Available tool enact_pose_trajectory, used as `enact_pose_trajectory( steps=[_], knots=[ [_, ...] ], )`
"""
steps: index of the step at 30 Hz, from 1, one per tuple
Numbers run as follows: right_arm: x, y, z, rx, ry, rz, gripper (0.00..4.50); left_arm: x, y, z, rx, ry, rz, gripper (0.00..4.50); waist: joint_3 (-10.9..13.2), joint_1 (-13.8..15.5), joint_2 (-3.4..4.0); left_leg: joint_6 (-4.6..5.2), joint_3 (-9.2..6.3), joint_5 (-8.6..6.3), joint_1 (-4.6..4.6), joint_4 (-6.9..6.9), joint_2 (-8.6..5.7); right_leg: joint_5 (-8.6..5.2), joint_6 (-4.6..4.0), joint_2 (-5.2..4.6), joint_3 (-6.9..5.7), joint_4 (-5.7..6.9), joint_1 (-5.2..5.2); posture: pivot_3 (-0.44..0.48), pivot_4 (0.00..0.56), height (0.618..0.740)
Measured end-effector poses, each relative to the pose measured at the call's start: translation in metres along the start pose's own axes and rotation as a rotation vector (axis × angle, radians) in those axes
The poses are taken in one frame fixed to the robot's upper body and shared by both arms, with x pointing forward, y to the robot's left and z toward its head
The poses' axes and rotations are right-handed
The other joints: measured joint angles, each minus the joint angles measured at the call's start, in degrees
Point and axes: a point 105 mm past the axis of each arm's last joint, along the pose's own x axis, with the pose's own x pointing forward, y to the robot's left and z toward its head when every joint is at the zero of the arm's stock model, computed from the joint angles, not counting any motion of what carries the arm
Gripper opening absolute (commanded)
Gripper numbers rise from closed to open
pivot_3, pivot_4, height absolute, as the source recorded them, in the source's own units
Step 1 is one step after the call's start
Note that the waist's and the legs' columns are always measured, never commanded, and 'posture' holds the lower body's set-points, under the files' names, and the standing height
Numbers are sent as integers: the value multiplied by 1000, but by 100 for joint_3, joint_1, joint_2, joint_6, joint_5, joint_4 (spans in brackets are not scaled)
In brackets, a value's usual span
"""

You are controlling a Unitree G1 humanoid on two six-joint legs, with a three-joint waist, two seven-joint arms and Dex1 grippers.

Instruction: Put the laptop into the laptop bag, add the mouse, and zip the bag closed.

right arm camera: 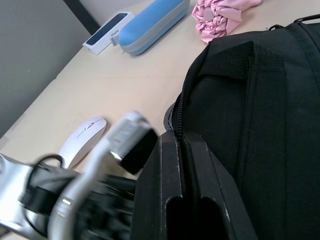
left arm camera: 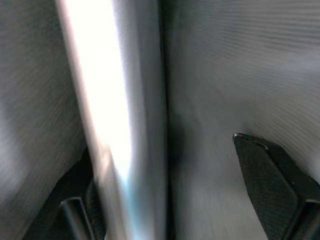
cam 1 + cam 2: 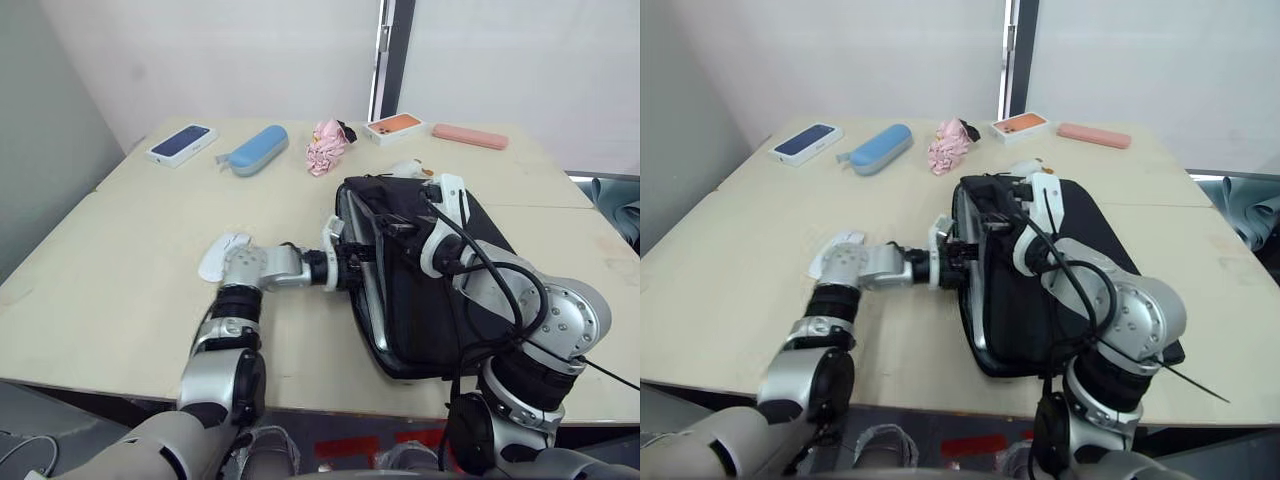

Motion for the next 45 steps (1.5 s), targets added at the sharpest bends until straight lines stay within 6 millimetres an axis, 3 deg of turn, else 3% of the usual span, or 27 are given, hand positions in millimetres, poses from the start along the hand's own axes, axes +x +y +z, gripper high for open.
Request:
enact_pose_trajectory(
  steps=[3, 6, 13, 20, 26, 31, 36, 41, 44, 45],
  knots=[
    [-4, -7, 2, -12, -3, -25, 0, -33, -11, 11, 88, -14, 19, 3707, 0, 32, 1, -1, -4, 1, -1, 1, -1, 0, 0, -1, -4, 0, 2, 0, 150, 740],
    [-6, -10, 4, -15, -5, -31, 0, -54, -26, 16, 171, -23, 6, 3707, -2, 64, 3, -2, -5, 1, 0, 1, -2, 0, 0, -2, -5, 0, 2, 0, 150, 740],
    [-4, -12, 4, -15, 11, -17, 0, -70, -33, 11, 207, -13, -17, 3707, -2, 92, 3, -9, -10, 6, -2, 4, 0, 2, -4, 0, -8, 8, 1, 0, 150, 740],
    [-8, -18, 9, -36, 14, -21, 0, -142, -45, 6, 403, -36, 112, 3707, -3, 44, 5, -12, -10, 6, -5, -6, 1, 2, -4, 0, -14, -8, 0, 0, 150, 740],
    [-12, -36, -2, -21, 76, -37, 0, -184, -87, -6, 680, -24, 26, 3707, -4, 110, 6, -15, -10, 9, -2, -14, 1, 1, -5, -5, -18, -10, 2, 0, 150, 740],
    [-14, -51, -12, -20, 117, -59, 0, -222, -85, -12, 716, -24, 11, 3707, -4, 81, 7, -17, -8, 11, 2, -19, 4, 0, -7, -4, -18, -8, 0, 0, 150, 740],
    [-16, -55, -16, -24, 122, -37, 1577, -269, -66, -4, 731, -135, 110, 3740, -5, 41, 7, -17, -5, 12, 2, -24, 6, -1, -9, -3, -18, -9, -2, 0, 150, 740],
    [-20, -55, -16, -43, 139, 9, 3347, -292, -52, -7, 731, -177, 157, 3740, -5, 25, 7, -16, -5, 12, 2, -26, 7, -4, -13, -2, -18, -6, -4, 0, 150, 740],
    [-33, -49, -9, -92, 138, 74, 4374, -306, -47, -8, 737, -202, 207, 3740, -4, 28, 7, -16, -5, 12, 1, -27, 7, -4, -15, -3, -17, -9, -4, 0, 150, 740],
    [-44, -47, -5, -130, 136, 103, 4471, -311, -44, -9, 749, -209, 235, 3740, -4, 39, 7, -15, -4, 12, -1, -30, 6, -4, -14, -4, -17, -15, -3, 0, 150, 740]
  ],
)
